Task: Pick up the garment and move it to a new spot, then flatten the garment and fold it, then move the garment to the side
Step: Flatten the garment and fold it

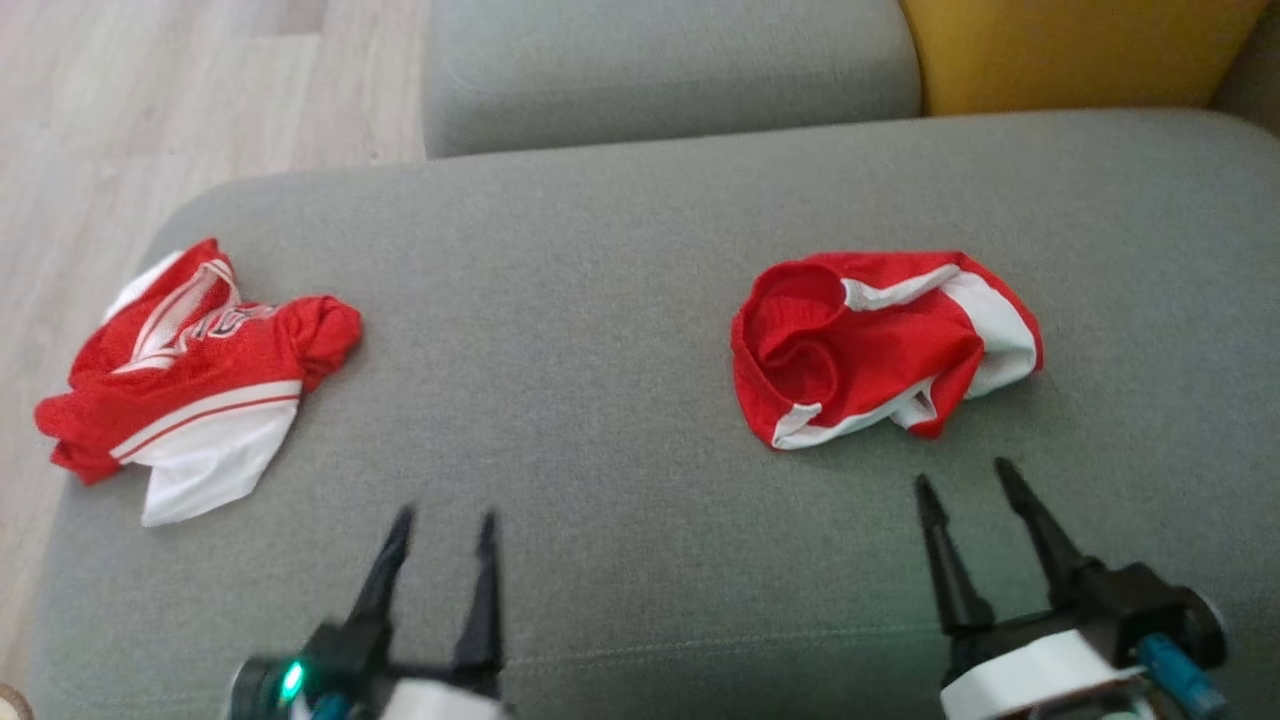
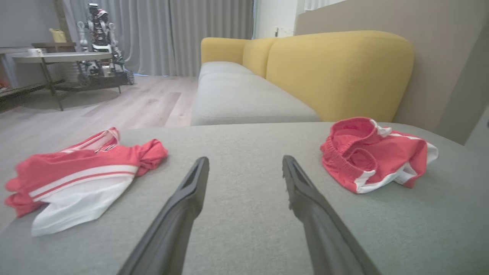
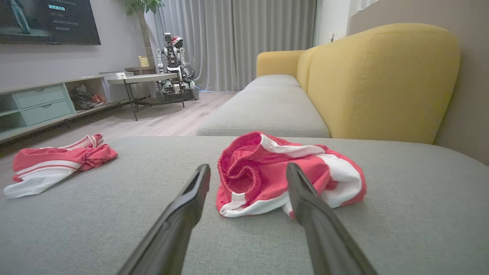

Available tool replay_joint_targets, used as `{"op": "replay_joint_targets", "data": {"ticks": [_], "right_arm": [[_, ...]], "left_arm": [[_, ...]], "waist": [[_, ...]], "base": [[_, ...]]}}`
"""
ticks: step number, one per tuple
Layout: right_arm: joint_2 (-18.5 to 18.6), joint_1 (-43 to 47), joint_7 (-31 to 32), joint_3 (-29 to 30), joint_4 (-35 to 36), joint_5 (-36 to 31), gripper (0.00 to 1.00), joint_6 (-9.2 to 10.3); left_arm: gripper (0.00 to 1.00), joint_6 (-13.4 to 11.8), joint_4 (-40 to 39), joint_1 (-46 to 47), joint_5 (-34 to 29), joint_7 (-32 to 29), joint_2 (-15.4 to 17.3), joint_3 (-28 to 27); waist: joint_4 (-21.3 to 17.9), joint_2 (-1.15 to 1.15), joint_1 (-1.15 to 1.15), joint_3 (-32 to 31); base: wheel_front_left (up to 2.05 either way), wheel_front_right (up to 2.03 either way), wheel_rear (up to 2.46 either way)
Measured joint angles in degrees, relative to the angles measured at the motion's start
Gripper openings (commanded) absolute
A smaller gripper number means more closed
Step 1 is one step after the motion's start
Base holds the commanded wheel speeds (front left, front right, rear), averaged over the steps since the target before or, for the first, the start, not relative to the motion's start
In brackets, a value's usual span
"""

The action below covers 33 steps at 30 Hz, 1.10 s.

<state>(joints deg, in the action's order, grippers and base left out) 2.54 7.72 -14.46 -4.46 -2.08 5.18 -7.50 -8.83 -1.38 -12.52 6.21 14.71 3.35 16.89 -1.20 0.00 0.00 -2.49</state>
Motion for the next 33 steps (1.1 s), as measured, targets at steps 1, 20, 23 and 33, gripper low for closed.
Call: {"op": "replay_joint_targets", "data": {"ticks": [1, 20, 23, 33], "right_arm": [[-0.07, -0.01, 0.0, 0.65, 0.09, -0.02, 1.0, 0.0], [-0.2, -8.96, -0.01, 2.2, 5.5, 2.83, 1.0, 0.0], [-0.19, -10.67, -0.01, 0.56, 5.6, 5.17, 1.0, 0.0], [-0.19, -14.15, -0.01, -0.6, 6.98, 8.75, 1.0, 0.0]], "left_arm": [[1.0, 0.74, 0.62, 1.47, 0.01, 0.0, 0.0, 0.98], [1.0, 3.74, 26.89, 47.5, 21.32, -4.92, -0.35, 28.27], [1.0, 3.26, 29.2, 52.57, 24.34, -5.1, -0.52, 31.0], [1.0, -1.21, 39.84, 62.2, 30.59, -8.14, -0.54, 34.11]], "waist": [[-0.21, 0.0, 0.0, 0.38], [-11.51, 0.0, -0.02, 13.18], [-13.84, 0.0, -0.02, 15.99], [-21.78, 0.0, -0.02, 22.75]], "base": [[0.0, 0.0, 0.0], [0.0, 0.0, 0.0], [0.0, 0.0, 0.0], [0.0, 0.0, 0.0]]}}
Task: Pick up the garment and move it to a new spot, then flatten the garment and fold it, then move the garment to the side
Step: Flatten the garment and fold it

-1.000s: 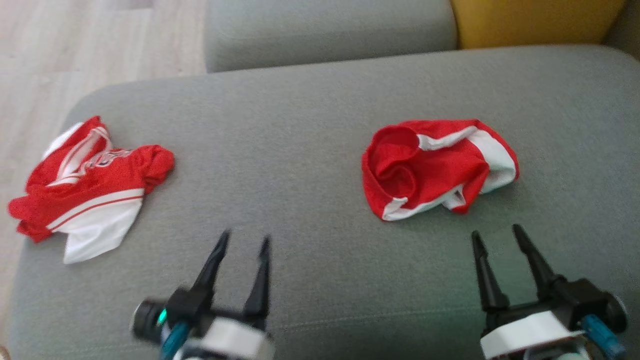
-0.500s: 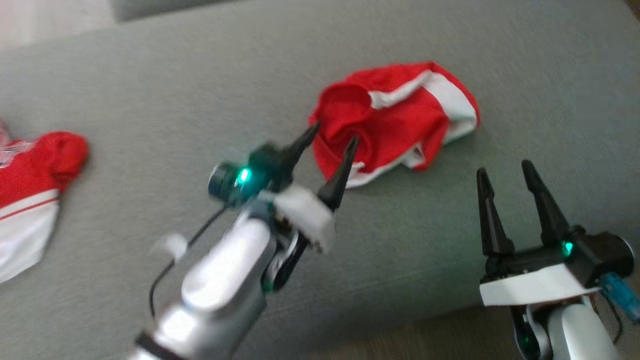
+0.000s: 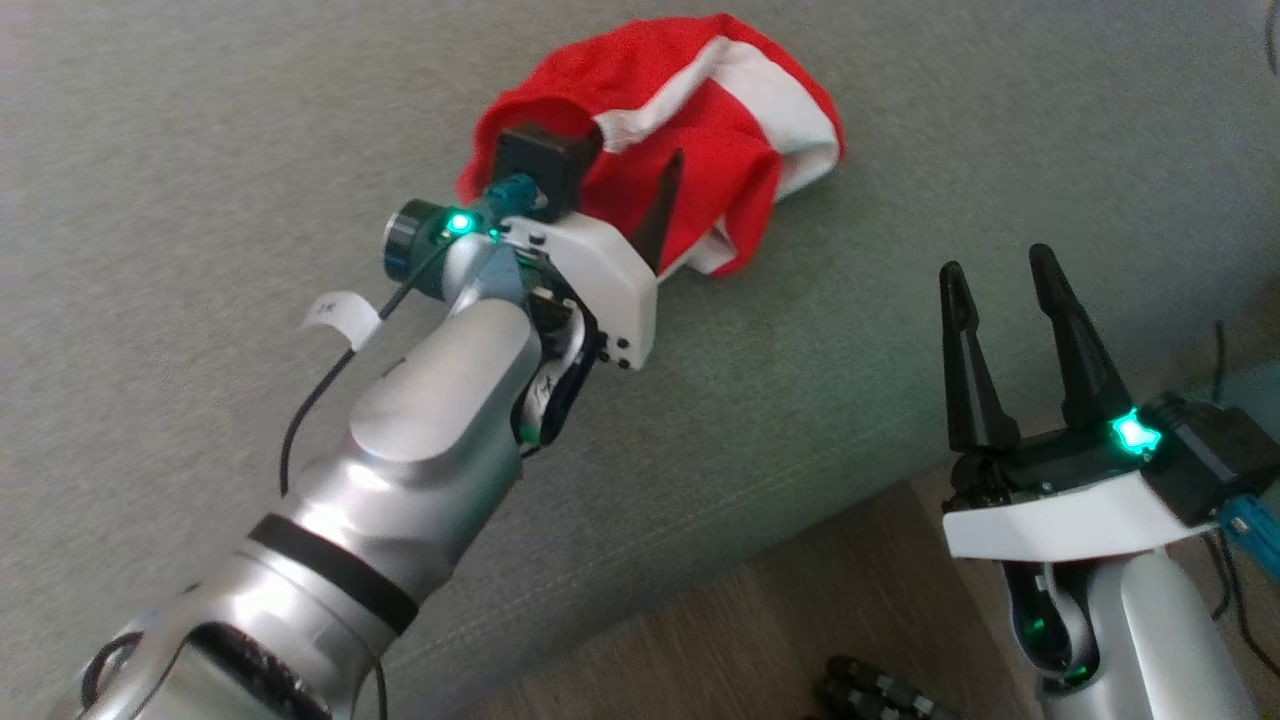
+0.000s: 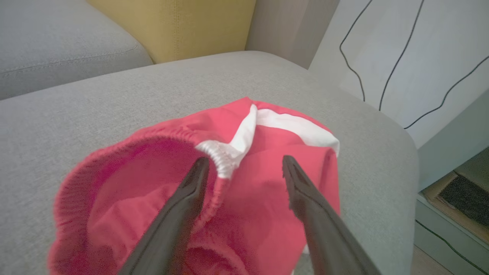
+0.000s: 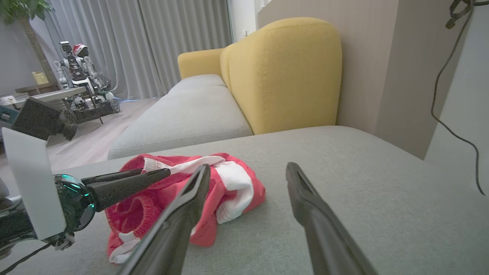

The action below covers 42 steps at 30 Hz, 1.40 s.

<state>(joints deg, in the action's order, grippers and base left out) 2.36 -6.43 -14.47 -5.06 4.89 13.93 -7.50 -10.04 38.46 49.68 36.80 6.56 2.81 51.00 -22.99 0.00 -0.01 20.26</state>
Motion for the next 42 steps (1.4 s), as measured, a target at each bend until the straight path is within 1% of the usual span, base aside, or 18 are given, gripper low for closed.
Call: {"op": "replay_joint_targets", "data": {"ticks": [4, 5, 6, 7, 8, 10, 11, 12, 15, 19, 23, 26, 29, 33, 35, 37, 39, 42], "right_arm": [[-0.01, -0.01, 0.0, 0.41, 0.0, 0.27, 1.0, 0.0], [-0.01, -0.01, 0.0, 0.47, 0.01, 0.27, 1.0, 0.0], [-0.01, -0.01, 0.0, 0.47, 0.01, 0.27, 1.0, 0.0], [-0.01, -0.01, 0.0, 0.47, 0.01, 0.27, 1.0, 0.0], [-0.01, -0.02, 0.0, 0.49, 0.01, 0.27, 1.0, 0.0], [-0.01, -0.01, 0.0, 0.52, 0.01, 0.37, 1.0, 0.0], [-0.01, -0.01, 0.0, 0.57, 0.01, 0.37, 1.0, 0.0], [-0.01, -0.01, 0.0, 0.64, 0.01, 0.37, 1.0, 0.0], [-0.01, 0.01, 0.0, 0.87, -0.09, 0.36, 1.0, 0.0], [-0.01, 0.03, 0.0, 1.05, -0.22, 0.16, 1.0, 0.0], [-0.01, 0.13, 0.0, 1.41, -0.22, -0.53, 1.0, 0.0], [0.01, 0.55, 0.0, 2.03, -0.11, -1.07, 1.0, 0.0], [0.0, 1.9, 0.0, 2.63, 0.42, -1.86, 1.0, 0.0], [0.03, 3.21, -0.01, 2.27, 0.34, -1.91, 1.0, 0.0], [0.02, 3.85, -0.15, 1.11, -2.76, -0.21, 1.0, 0.0], [0.01, 4.92, -0.14, -0.18, -8.14, 2.72, 1.0, 0.0], [-0.03, 5.86, -0.13, -0.52, -12.09, 5.25, 1.0, 0.0], [0.0, 5.51, -0.14, -0.38, -15.63, 6.75, 1.0, 0.0]], "left_arm": [[1.0, -0.82, 2.48, 1.69, 0.75, 0.18, -0.01, 0.05], [0.78, -1.11, 2.94, 2.12, 0.99, 0.51, 0.01, 0.05], [0.5, -1.11, 2.94, 2.12, 0.99, 0.51, 0.01, 0.05], [0.38, -1.41, 3.26, 2.52, 1.19, 1.03, 0.01, 0.04], [0.29, -1.56, 3.59, 2.85, 1.19, 1.59, -0.02, 0.05], [0.18, -1.58, 4.23, 3.54, 1.19, 2.22, -0.02, 0.14], [0.06, -1.65, 4.25, 3.74, 1.19, 2.57, -0.02, 0.15], [0.0, -1.68, 4.26, 3.87, 1.19, 2.69, -0.02, 0.18], [0.0, -1.72, 4.25, 3.96, 1.25, 2.87, -0.02, 0.24], [0.0, -0.11, 1.71, 4.18, 1.78, 3.16, 0.0, 0.37], [0.0, 1.96, -4.17, 5.25, 3.54, 3.0, 0.13, 0.21], [0.0, 2.5, -10.15, 5.33, 5.01, 0.94, 1.37, 0.13], [0.0, 1.72, -17.95, 3.04, 7.12, -2.16, 4.85, -0.14], [0.0, -2.65, -27.77, -6.83, 8.87, -5.04, 12.62, -0.65], [0.0, -4.55, -31.41, -13.37, 10.84, -5.52, 15.93, -1.91], [0.0, -5.77, -33.67, -19.27, 12.38, -5.38, 18.75, -2.16], [0.0, -6.66, -35.49, -24.46, 13.95, -3.88, 20.26, -3.57], [0.0, -6.7, -36.76, -28.94, 15.02, -1.23, 21.7, -4.75]], "waist": [[-1.98, 0.0, 0.0, 1.17], [-2.35, 0.0, 0.0, 1.27], [-2.35, 0.0, 0.0, 1.27], [-2.67, 0.0, 0.01, 1.3], [-2.9, 0.0, 0.01, 1.29], [-3.13, 0.0, 0.01, 1.13], [-3.14, 0.0, 0.01, 1.0], [-3.11, 0.0, 0.01, 0.82], [-2.88, 0.0, 0.01, 0.07], [-2.09, 0.0, 0.01, -1.72], [-0.79, 0.0, 0.01, -3.75], [0.92, 0.0, 0.01, -5.3], [3.28, 0.0, 0.01, -6.49], [7.1, 0.0, 0.01, -7.24], [9.17, 0.0, 0.01, -7.4], [11.17, 0.0, 0.01, -7.58], [12.96, 0.0, 0.01, -7.82], [15.22, 0.0, 0.01, -8.28]], "base": [[0.0, 0.0, 0.0], [0.0, 0.0, 0.0], [0.0, 0.0, 0.0], [0.0, 0.0, 0.0], [0.0, 0.0, 0.0], [0.0, 0.0, 0.0], [0.0, 0.0, 0.0], [0.0, 0.0, 0.0], [0.0, 0.0, 0.0], [0.0, 0.0, 0.0], [0.0, 0.0, 0.0], [0.0, 0.0, 0.0], [0.0, 0.0, 0.0], [0.0, 0.0, 0.0], [0.0, 0.0, 0.0], [0.0, 0.0, 0.0], [0.0, 0.0, 0.0], [0.0, 0.0, 0.0]]}}
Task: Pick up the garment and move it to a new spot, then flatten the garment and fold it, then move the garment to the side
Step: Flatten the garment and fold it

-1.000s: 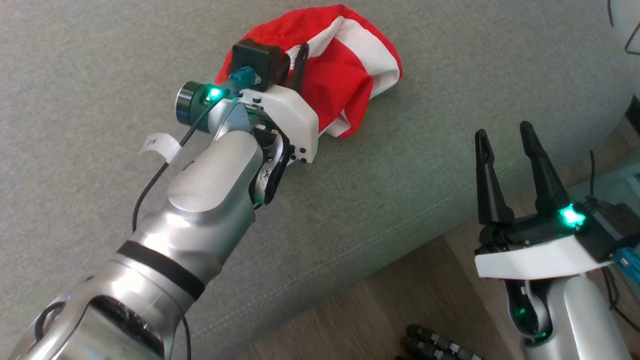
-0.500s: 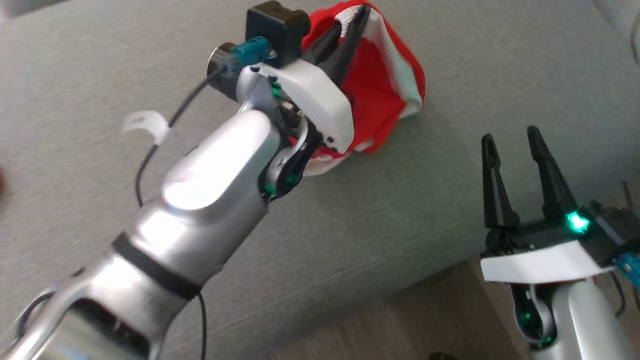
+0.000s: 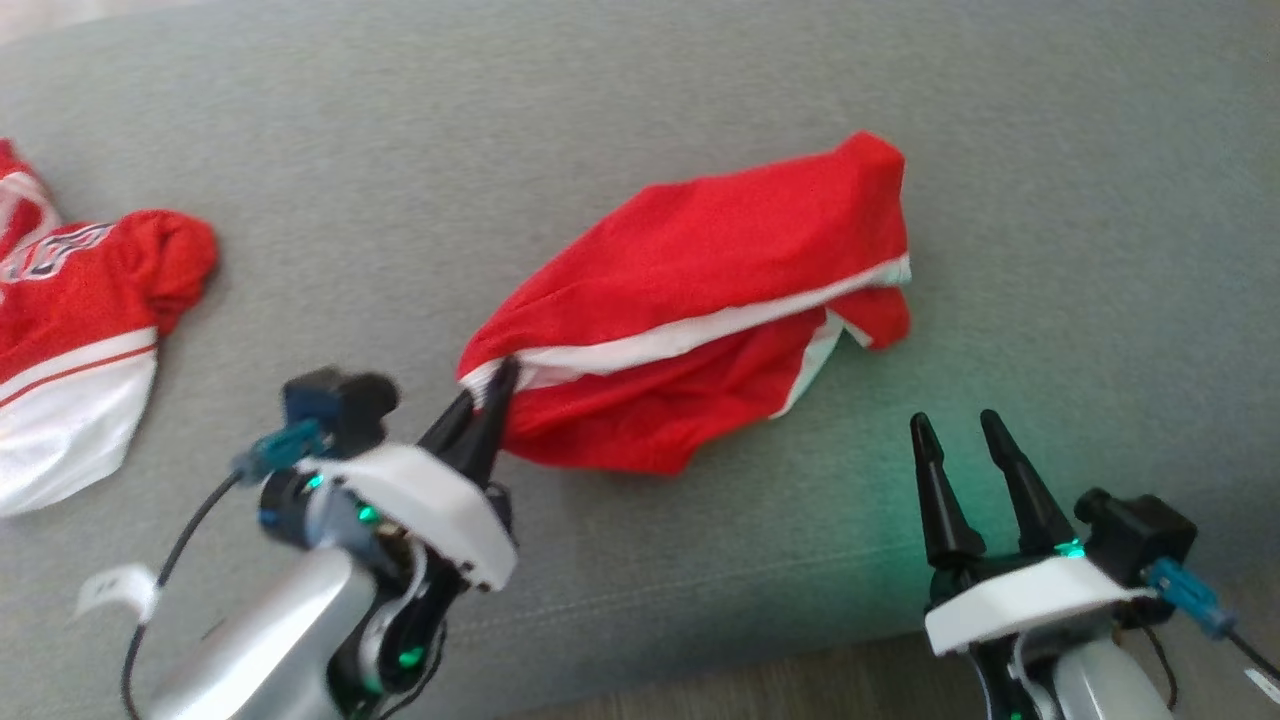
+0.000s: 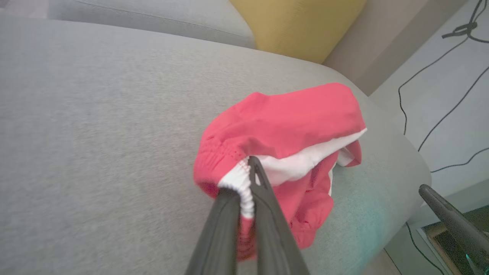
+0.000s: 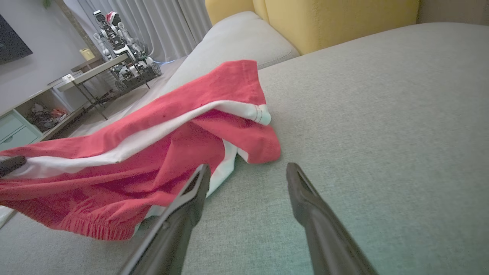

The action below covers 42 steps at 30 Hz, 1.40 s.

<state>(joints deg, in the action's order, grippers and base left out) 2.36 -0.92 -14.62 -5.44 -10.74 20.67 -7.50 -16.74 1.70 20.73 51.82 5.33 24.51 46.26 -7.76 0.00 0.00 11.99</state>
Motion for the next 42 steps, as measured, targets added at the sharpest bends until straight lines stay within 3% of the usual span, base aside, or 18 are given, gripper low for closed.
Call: {"op": "replay_joint_targets", "data": {"ticks": [9, 17, 29, 30, 32, 36, 37, 42], "right_arm": [[0.26, -8.4, 0.0, -0.68, -8.28, -1.05, 1.0, 0.0], [4.72, -14.02, 0.0, -4.17, -16.97, -0.64, 1.0, 0.0], [7.7, -21.29, 0.0, -13.66, -24.65, 3.71, 1.0, 0.0], [7.97, -21.69, 0.0, -14.33, -24.88, 3.79, 0.85, 0.0], [8.66, -22.56, 0.0, -15.35, -25.15, 4.28, 0.67, 0.0], [9.1, -23.52, 0.0, -16.94, -26.53, 5.98, 0.04, 0.0], [9.12, -23.49, 0.0, -17.52, -27.11, 6.68, 0.0, 0.0], [10.6, -23.51, 0.0, -20.57, -27.88, 8.29, 0.0, 0.0]], "left_arm": [[0.0, -0.42, 0.8, -2.07, 0.48, 4.33, 1.37, -2.47], [0.0, -0.37, 2.82, -3.13, 0.55, 5.01, 1.53, -2.57], [0.0, 0.48, 5.61, -2.93, 0.52, 6.11, -0.09, -2.34], [0.0, 0.68, 6.1, -2.93, 0.52, 6.37, -0.2, -2.3], [0.0, 1.2, 6.84, -2.88, 0.52, 6.43, -0.51, -2.29], [0.0, 1.67, 8.1, -2.81, 0.23, 6.45, -1.3, -1.93], [0.0, 1.67, 8.28, -2.81, 0.23, 6.45, -1.41, -1.83], [0.0, 2.15, 9.5, -2.81, 0.23, 6.94, -1.59, -1.58]], "waist": [[4.41, 0.0, 0.0, -0.91], [5.81, 0.0, 0.0, -0.75], [7.2, 0.0, 0.0, 0.17], [7.3, 0.0, 0.0, 0.25], [7.48, 0.0, 0.0, 0.35], [7.79, 0.0, 0.0, -0.03], [7.86, 0.0, 0.0, -0.2], [7.94, 0.0, 0.0, -1.17]], "base": [[0.0, 0.0, 0.0], [0.0, 0.0, 0.0], [0.0, 0.0, 0.0], [0.0, 0.0, 0.0], [0.0, 0.0, 0.0], [0.0, 0.0, 0.0], [0.0, 0.0, 0.0], [0.0, 0.0, 0.0]]}}
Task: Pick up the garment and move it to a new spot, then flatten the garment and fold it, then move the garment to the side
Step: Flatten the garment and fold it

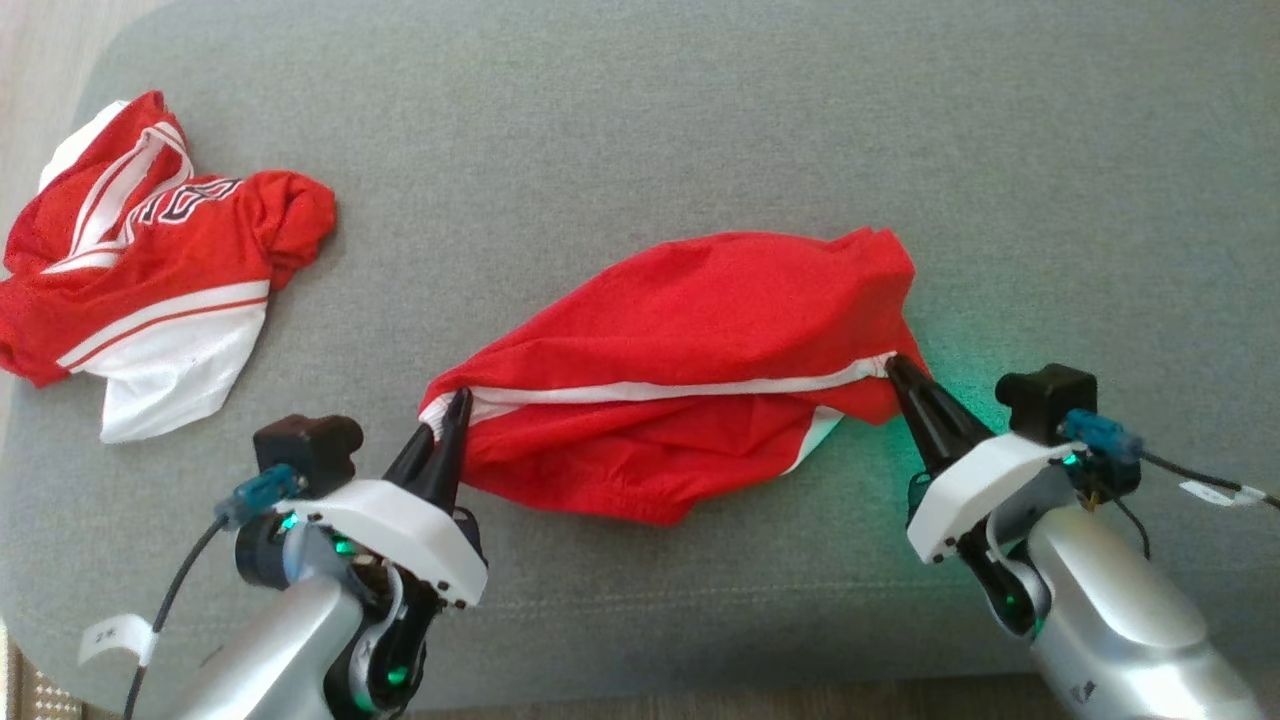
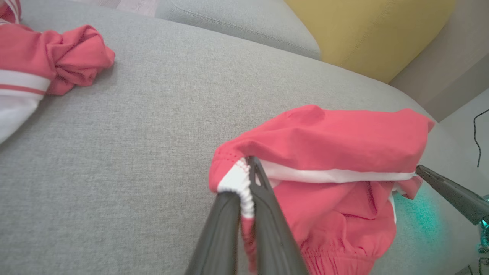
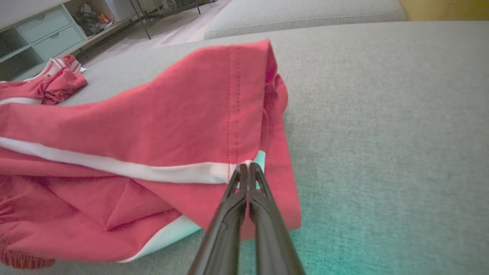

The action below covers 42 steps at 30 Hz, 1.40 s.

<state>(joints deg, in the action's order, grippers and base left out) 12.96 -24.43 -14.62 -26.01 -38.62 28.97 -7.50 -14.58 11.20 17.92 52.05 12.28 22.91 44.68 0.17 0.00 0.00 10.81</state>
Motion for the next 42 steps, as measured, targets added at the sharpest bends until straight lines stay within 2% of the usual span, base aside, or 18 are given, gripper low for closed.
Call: {"op": "replay_joint_targets", "data": {"ticks": [5, 10, 13, 17, 21, 23, 24, 27, 28, 30, 33, 35, 38, 42], "right_arm": [[1.0, -0.03, 0.0, 1.76, 4.25, 1.3, 0.0, 0.0], [2.44, -2.09, 0.0, 7.04, 10.67, 5.08, 0.0, 0.0], [3.05, -7.19, 0.0, 9.12, 12.74, 6.33, 0.0, 0.0], [3.54, -19.67, 0.0, 10.8, 10.99, 6.47, 0.0, 0.0], [3.36, -35.17, 0.01, 10.94, 6.19, 5.98, 0.0, 0.0], [3.34, -42.16, 0.0, 11.39, 3.63, 5.21, 0.0, 0.0], [3.34, -47.69, -0.01, 12.5, 2.02, 4.41, 0.0, 0.0], [3.6, -53.32, -0.01, 16.94, 3.11, 1.51, 0.0, 0.0], [3.6, -53.32, -0.01, 16.94, 3.11, 1.51, 0.0, 0.0], [3.69, -55.14, -0.02, 20.48, 5.95, -0.77, 0.0, 0.0], [3.66, -55.05, -0.11, 24.09, 10.13, -3.2, 0.0, 0.0], [3.43, -52.77, -0.27, 25.39, 11.98, -4.12, 0.0, 0.0], [2.61, -45.11, -0.29, 26.44, 12.8, -4.57, 0.0, 0.0], [1.12, -30.76, 0.53, 26.5, 11.38, -4.14, 0.0, 0.0]], "left_arm": [[0.0, 0.59, -0.14, 0.02, -0.19, 0.71, 0.22, -0.65], [0.0, 2.79, -2.26, 4.51, -2.64, -0.63, 1.23, -0.08], [0.0, 4.8, -2.92, 12.87, -4.07, -2.43, 1.66, -0.22], [0.0, 7.97, -0.65, 27.96, -6.7, -4.2, 0.45, -1.03], [0.0, 11.32, 6.55, 43.7, -11.67, -4.49, -2.19, -0.89], [0.0, 12.63, 11.03, 51.13, -15.13, -2.55, -3.6, -0.73], [0.0, 13.32, 14.86, 57.75, -18.71, -0.34, -4.82, -0.63], [0.0, 13.52, 18.5, 66.17, -24.42, 2.12, -6.44, -0.85], [0.0, 13.52, 18.5, 66.17, -24.42, 2.12, -6.44, -0.85], [0.0, 13.62, 18.02, 69.7, -28.44, 2.45, -7.08, -1.14], [0.0, 15.21, 13.3, 69.93, -31.89, 2.53, -7.49, -3.53], [0.0, 17.41, 10.38, 66.59, -32.4, 2.53, -7.53, -5.08], [0.0, 20.2, 7.56, 57.17, -32.72, 2.53, -7.36, -5.39], [0.0, 21.68, 4.68, 42.17, -32.2, 2.52, -7.2, -4.38]], "waist": [[-0.62, 0.0, 0.0, -0.61], [-1.68, 0.0, 0.0, -0.4], [-2.72, 0.0, 0.0, 0.36], [-4.2, 0.0, 0.0, 2.71], [-6.02, 0.0, 0.0, 6.15], [-6.95, 0.0, -0.01, 8.17], [-7.84, 0.0, -0.01, 10.19], [-9.03, 0.0, -0.02, 13.21], [-9.03, 0.0, -0.02, 13.21], [-9.67, 0.0, -0.02, 15.02], [-10.35, 0.0, -0.02, 17.16], [-10.75, 0.0, -0.02, 17.89], [-11.13, 0.0, -0.02, 17.89], [-11.36, 0.0, -0.01, 17.24]], "base": [[0.0, 0.0, 0.0], [0.0, 0.0, 0.0], [0.0, 0.0, 0.0], [0.0, 0.0, 0.0], [0.0, 0.0, 0.0], [0.0, 0.0, 0.0], [0.0, 0.0, 0.0], [0.0, 0.0, 0.0], [0.0, 0.0, 0.0], [0.0, 0.0, 0.0], [0.0, 0.0, 0.0], [0.0, 0.0, 0.0], [0.0, 0.0, 0.0], [0.0, 0.0, 0.0]]}}
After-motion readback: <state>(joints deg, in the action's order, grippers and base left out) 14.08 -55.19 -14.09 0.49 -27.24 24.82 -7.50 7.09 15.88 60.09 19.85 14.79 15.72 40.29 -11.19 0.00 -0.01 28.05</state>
